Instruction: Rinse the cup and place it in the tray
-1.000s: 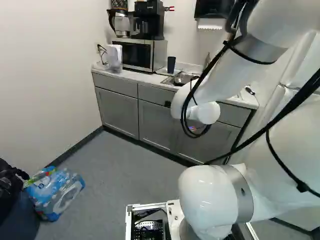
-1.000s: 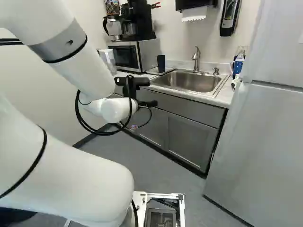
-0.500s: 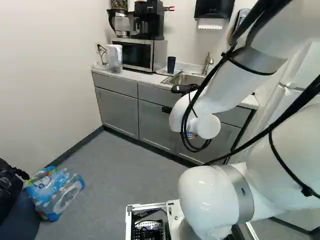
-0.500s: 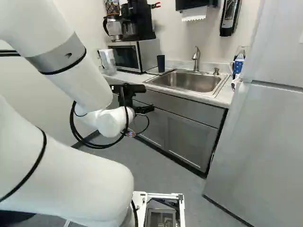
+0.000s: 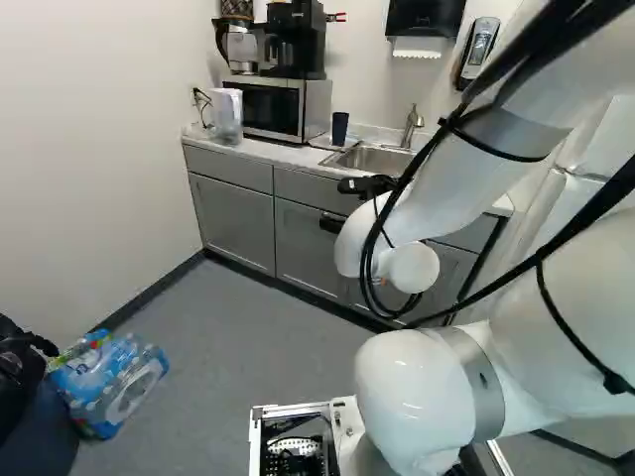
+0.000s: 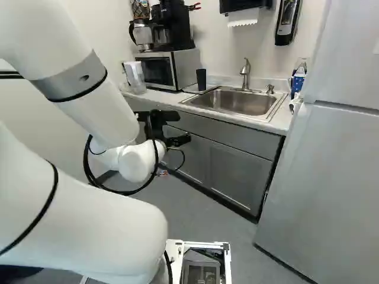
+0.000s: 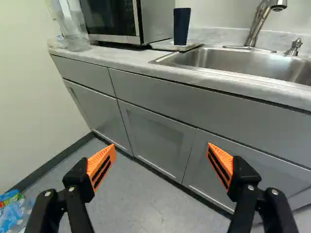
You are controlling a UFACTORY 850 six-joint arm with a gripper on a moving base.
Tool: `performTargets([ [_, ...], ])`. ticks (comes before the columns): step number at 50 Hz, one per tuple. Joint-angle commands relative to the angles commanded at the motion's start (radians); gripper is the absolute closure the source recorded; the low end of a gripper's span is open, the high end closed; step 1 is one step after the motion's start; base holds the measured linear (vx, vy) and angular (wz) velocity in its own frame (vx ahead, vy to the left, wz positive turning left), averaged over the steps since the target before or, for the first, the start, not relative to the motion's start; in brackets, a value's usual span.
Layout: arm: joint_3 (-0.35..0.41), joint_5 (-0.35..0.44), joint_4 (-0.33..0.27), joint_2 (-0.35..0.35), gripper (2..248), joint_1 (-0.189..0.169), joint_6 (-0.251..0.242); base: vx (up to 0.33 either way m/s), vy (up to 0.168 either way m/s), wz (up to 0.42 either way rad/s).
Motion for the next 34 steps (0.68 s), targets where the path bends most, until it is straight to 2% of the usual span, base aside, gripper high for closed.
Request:
performTargets([
  [34, 0.007, 0.01, -0.001, 0.001, 3, 0.002, 0.0, 0.0, 0.0, 0.0],
])
